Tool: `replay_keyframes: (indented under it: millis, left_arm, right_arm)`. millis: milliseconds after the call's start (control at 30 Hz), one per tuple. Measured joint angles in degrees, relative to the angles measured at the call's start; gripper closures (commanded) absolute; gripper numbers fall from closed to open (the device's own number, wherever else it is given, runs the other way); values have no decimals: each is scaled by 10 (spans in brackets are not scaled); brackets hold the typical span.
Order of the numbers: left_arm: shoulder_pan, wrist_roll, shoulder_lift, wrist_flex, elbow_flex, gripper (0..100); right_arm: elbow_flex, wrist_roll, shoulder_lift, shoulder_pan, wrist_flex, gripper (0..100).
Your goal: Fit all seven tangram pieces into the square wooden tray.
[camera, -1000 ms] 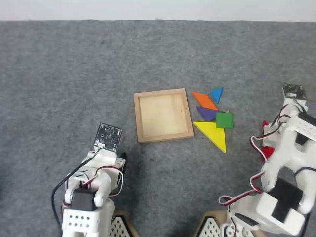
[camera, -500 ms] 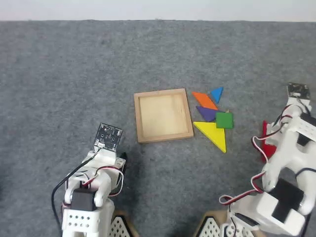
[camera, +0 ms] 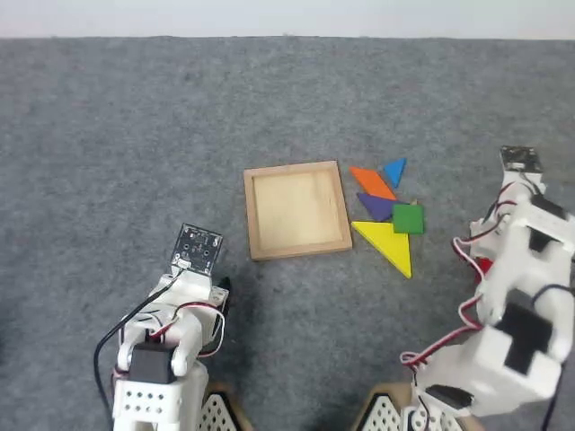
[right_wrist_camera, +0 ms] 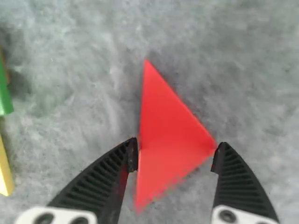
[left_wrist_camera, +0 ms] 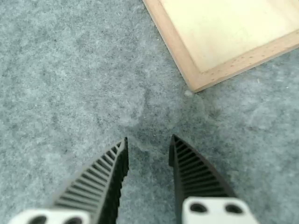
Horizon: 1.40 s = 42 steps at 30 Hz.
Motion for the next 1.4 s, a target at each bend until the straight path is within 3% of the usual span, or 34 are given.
replay_keyframes:
  millis: [367,600,867,1000,1233,1400]
  left_arm:
    - [0,0,0,0,0,863]
    - [0,0,0,0,0,863]
    - [0,0,0,0,0,863]
    - [0,0,0,0,0,863]
    - [-1,0,0,0,0,863]
    - [-1,0,0,0,0,863]
  right_arm:
    - [-72,-1,105,22,-3,746]
    - [-86,-1,113,38,-6,966]
    - [-88,-3,114,48,-7,961]
    - [-84,-6,99,67,2,902]
    - [-42,-22,-97,87,132,852]
    - [77,-44,-230,102,120,850]
